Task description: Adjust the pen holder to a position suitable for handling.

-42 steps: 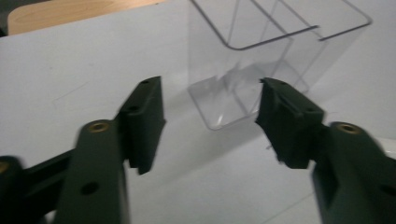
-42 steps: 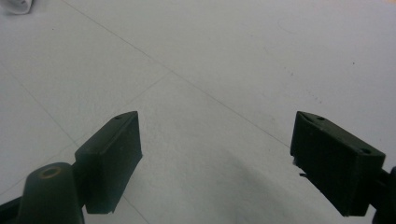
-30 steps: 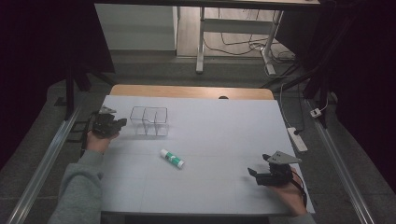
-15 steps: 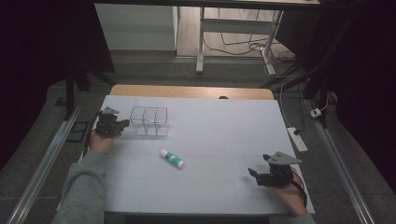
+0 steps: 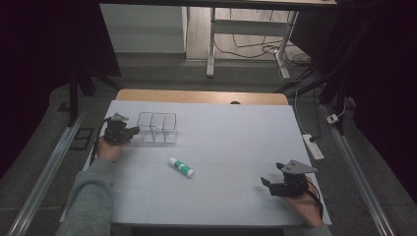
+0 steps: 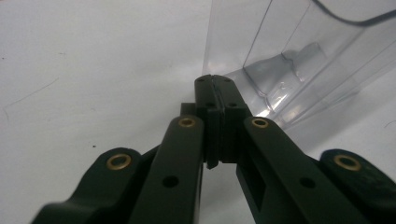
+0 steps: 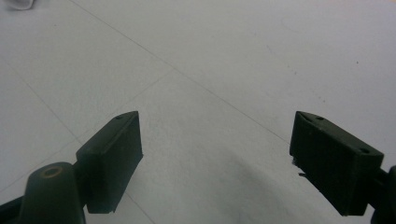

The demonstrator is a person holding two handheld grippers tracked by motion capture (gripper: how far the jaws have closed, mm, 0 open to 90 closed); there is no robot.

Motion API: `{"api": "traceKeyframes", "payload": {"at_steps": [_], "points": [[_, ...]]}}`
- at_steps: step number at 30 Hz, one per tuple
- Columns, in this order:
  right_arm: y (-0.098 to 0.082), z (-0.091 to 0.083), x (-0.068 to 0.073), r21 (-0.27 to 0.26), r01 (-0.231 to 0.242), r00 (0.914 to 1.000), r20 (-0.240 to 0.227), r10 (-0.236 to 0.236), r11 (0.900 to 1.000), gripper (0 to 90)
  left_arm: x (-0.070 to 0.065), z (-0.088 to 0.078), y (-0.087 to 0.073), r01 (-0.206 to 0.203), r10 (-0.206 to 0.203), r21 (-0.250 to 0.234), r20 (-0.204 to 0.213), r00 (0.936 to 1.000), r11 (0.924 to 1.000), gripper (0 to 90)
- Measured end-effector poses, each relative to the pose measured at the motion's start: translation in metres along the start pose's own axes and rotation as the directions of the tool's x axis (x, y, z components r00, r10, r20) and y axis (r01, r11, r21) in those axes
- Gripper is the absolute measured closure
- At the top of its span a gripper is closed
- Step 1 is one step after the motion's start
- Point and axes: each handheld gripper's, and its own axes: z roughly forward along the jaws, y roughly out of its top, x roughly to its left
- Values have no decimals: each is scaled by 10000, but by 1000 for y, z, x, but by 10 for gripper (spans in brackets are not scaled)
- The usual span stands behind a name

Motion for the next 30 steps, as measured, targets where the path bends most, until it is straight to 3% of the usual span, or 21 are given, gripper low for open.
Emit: {"api": "traceKeyframes", "payload": {"at_steps": [16,23,30], "points": [[0,1,0,80,62,10000,-28,-62,9999,167,-5,6,2,-14,15,99,-85,10000,9999,889],[-1,3,1,178,184,9998,-38,-183,9997,168,-18,14,7,-335,335,108,58,9994,9994,888],[-1,3,2,277,234,9997,-34,-233,9993,168,-26,19,12,-360,358,101,193,9992,9993,888]]}}
